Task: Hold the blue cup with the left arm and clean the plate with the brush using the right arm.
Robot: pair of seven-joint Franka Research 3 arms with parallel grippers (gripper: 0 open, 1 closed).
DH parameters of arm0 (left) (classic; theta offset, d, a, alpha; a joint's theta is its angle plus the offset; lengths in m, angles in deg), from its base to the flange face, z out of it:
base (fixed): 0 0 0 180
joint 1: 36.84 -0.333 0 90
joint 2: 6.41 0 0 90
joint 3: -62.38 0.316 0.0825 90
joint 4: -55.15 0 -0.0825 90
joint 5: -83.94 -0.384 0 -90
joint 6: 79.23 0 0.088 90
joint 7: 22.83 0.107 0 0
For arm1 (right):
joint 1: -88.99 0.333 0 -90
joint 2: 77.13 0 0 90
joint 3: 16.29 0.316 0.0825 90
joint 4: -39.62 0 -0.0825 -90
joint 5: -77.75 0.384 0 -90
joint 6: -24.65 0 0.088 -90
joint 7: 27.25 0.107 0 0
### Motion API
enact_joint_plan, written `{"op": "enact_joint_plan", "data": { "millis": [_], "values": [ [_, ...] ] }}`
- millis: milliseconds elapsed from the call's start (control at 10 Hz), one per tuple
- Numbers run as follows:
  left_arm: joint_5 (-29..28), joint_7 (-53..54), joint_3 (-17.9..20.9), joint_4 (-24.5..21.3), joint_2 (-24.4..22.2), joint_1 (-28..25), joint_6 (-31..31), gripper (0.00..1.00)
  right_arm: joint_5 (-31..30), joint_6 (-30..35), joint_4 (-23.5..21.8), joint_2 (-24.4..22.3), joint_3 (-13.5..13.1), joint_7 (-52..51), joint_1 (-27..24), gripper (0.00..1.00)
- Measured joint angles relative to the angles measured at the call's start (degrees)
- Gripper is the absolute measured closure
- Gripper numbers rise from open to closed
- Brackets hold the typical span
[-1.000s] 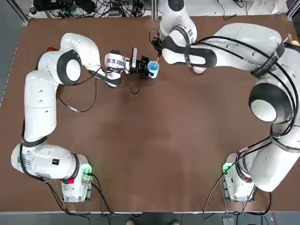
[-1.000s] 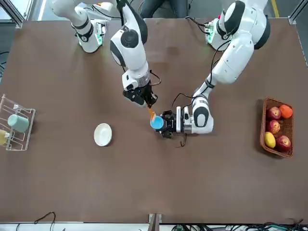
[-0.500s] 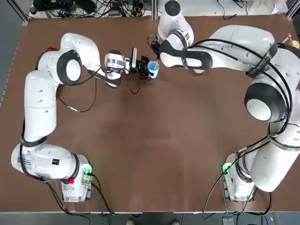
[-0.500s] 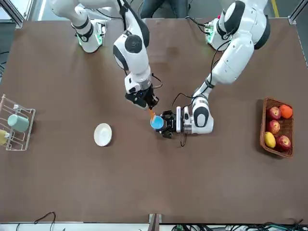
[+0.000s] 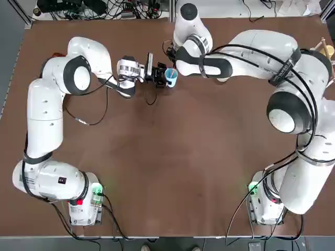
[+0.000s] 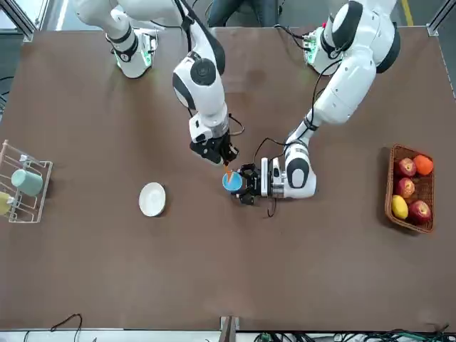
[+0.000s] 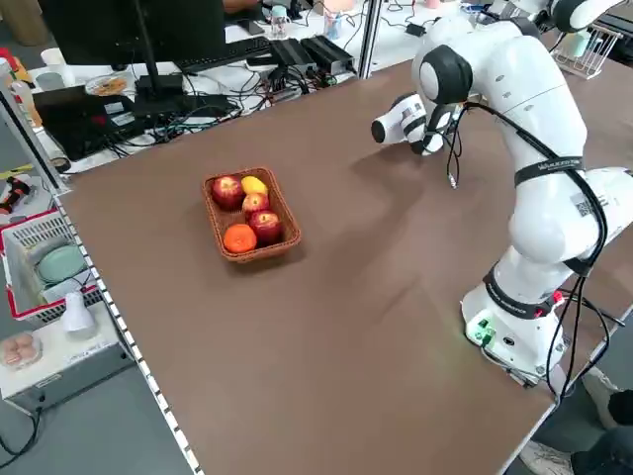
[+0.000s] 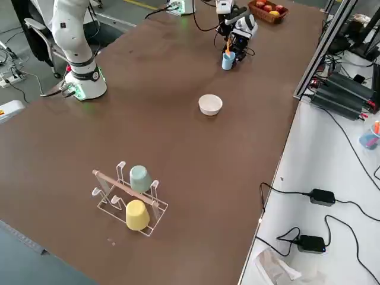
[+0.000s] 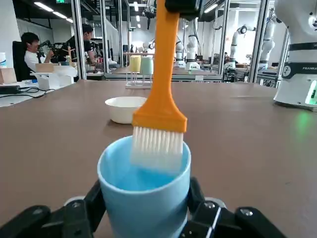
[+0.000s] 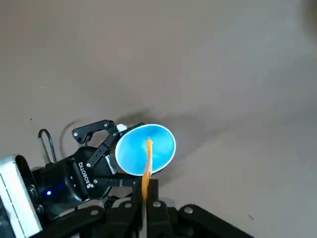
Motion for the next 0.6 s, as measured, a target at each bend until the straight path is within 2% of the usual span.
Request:
{"op": "enact_joint_plan", "data": {
  "millis": [600],
  "values": [
    [0.0, 0.0, 0.0, -0.1, 0.0, 0.0, 0.0, 0.32, -1.5, -0.6, 2.4, 3.5, -0.1, 1.2, 0.2, 0.96]
  ]
}}
